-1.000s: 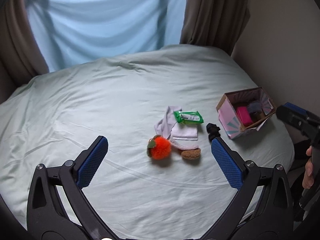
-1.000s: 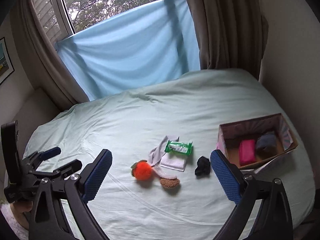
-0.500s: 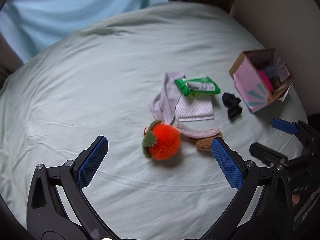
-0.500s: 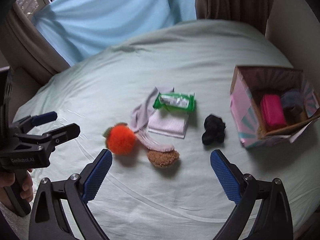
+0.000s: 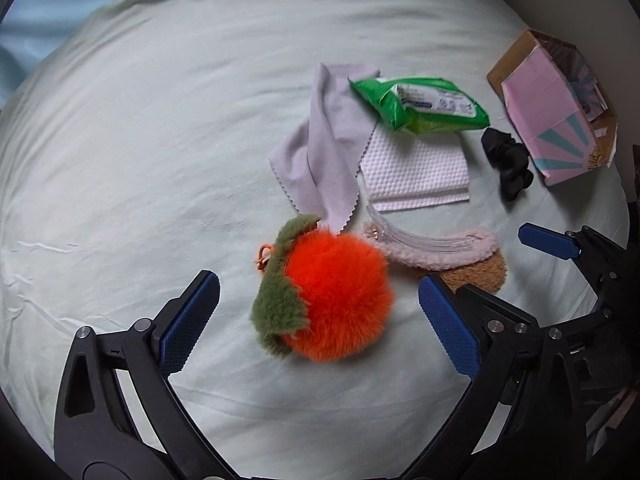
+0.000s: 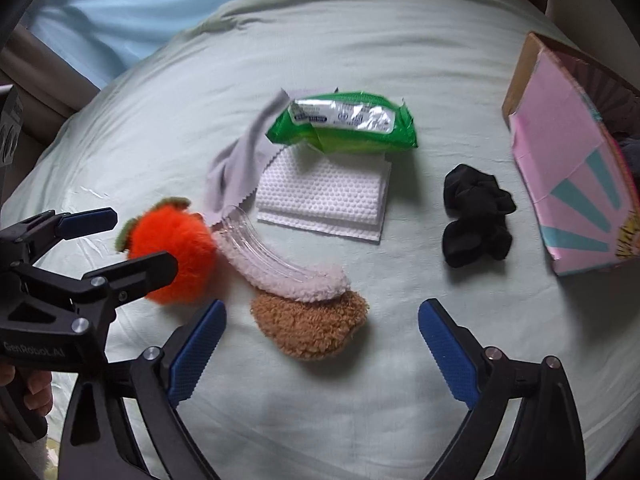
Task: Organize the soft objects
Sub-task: 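Grasp the orange pompom with the left tool while the right tool grasps the brown slipper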
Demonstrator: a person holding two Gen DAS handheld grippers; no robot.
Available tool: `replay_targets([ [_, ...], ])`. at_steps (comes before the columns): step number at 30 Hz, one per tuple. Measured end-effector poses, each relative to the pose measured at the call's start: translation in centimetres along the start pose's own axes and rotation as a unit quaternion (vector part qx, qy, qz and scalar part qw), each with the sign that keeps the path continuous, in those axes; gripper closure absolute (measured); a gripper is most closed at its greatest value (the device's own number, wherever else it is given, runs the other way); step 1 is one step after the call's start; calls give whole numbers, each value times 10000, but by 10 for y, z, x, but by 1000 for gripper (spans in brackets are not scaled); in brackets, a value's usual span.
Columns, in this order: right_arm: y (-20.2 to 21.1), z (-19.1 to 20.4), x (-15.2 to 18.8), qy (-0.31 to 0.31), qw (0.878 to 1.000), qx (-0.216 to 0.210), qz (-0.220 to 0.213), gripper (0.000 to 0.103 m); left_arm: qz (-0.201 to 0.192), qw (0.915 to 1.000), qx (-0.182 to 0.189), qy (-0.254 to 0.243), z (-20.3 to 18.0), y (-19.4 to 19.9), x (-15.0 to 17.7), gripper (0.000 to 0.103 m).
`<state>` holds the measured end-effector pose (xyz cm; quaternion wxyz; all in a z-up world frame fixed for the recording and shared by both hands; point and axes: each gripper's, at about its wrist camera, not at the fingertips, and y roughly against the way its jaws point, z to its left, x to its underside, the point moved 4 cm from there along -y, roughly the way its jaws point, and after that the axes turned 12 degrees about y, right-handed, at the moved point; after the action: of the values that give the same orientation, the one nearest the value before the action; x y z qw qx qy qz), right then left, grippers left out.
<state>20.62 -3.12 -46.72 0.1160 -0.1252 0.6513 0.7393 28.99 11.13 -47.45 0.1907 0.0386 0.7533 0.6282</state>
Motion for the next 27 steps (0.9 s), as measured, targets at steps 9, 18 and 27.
replay_targets([
  [9,-28,4,-7,299,9991,-110,291,35,363,9993,29,-96,-2,-33,-2,33],
  [18,-34,5,-12,379,9982,-300,342,53,471,9989,-2,-74,0,-44,1,61],
  [27,-20,3,-8,409,9984,-300,248,60,244,9996,-1,138,9,-22,0,63],
])
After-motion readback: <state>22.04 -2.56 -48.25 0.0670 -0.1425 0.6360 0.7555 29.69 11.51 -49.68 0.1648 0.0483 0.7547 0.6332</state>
